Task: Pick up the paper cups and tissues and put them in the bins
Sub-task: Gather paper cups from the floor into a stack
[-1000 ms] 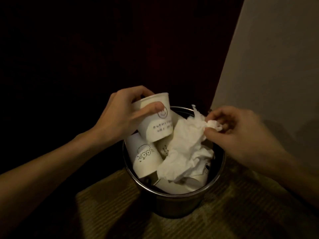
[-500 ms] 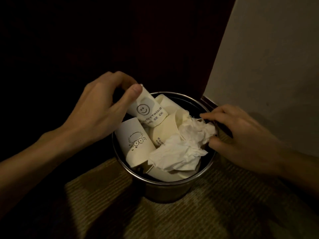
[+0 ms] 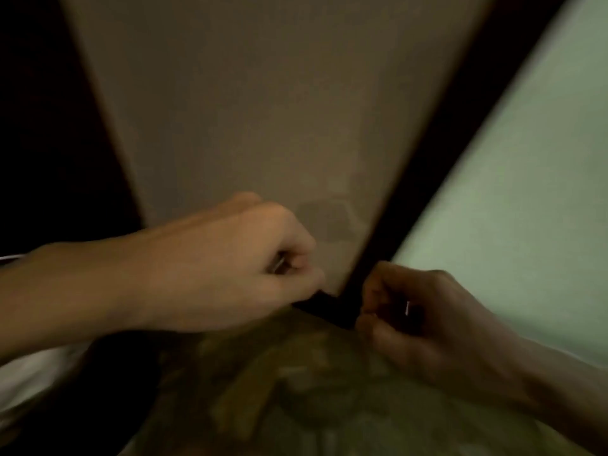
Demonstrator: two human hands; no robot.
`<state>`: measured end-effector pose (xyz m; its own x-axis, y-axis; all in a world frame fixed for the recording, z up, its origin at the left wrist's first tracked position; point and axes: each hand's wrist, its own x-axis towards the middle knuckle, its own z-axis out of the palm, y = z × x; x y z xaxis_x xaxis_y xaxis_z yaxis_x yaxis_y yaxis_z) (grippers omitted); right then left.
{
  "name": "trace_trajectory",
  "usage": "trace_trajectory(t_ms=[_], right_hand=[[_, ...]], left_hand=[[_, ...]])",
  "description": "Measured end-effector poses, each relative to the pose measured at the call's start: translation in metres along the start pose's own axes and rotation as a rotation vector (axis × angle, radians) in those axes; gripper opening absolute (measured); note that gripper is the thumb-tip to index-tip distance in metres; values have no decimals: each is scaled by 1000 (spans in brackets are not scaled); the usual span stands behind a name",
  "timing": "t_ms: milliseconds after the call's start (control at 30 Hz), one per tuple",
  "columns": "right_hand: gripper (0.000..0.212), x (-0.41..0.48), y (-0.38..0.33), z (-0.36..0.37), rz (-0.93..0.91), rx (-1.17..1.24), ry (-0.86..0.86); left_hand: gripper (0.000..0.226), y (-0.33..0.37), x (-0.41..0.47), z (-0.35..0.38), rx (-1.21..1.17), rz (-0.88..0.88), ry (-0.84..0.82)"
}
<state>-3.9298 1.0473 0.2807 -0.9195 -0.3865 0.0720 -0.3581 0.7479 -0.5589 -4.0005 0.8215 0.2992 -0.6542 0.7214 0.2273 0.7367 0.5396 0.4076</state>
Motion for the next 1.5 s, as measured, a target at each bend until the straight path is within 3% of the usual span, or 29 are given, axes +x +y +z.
trace_trajectory(t_ms=[200, 367, 500, 667, 767, 833, 933, 1067, 1167, 1300, 1400, 1500], right_hand=[[24, -205, 103, -105, 497, -206, -21], [25, -405, 178, -104, 903, 11, 139], [14, -541, 228, -55, 1188, 170, 380], [11, -656, 288, 2, 1474, 287, 637], [14, -702, 320, 27, 1644, 278, 887], [28, -722, 337, 45, 1720, 322, 993], [69, -738, 358, 68, 1790, 403, 994], [107, -741, 381, 83, 1781, 517, 994], [114, -736, 393, 90, 1805, 508, 998], [121, -725, 403, 89, 1811, 513, 957], [125, -721, 408, 89, 1817, 542, 954], [109, -729, 411, 89, 1812, 595, 1044]], left_hand=[[48, 155, 134, 137, 25, 359, -260], [43, 307, 188, 286, 139, 627, -471], [42, 414, 195, 413, 13, 627, -704], [43, 502, 186, 536, -45, 598, -875], [26, 542, 182, 593, -140, 485, -980], [19, 564, 177, 624, -181, 396, -1021], [46, 590, 170, 663, -205, 287, -1048], [58, 606, 167, 700, -367, -3, -1108], [56, 608, 165, 720, -409, -124, -1127], [31, 606, 169, 729, -491, -179, -1103], [31, 605, 169, 728, -528, -124, -1108], [36, 607, 172, 719, -527, 17, -1134]])
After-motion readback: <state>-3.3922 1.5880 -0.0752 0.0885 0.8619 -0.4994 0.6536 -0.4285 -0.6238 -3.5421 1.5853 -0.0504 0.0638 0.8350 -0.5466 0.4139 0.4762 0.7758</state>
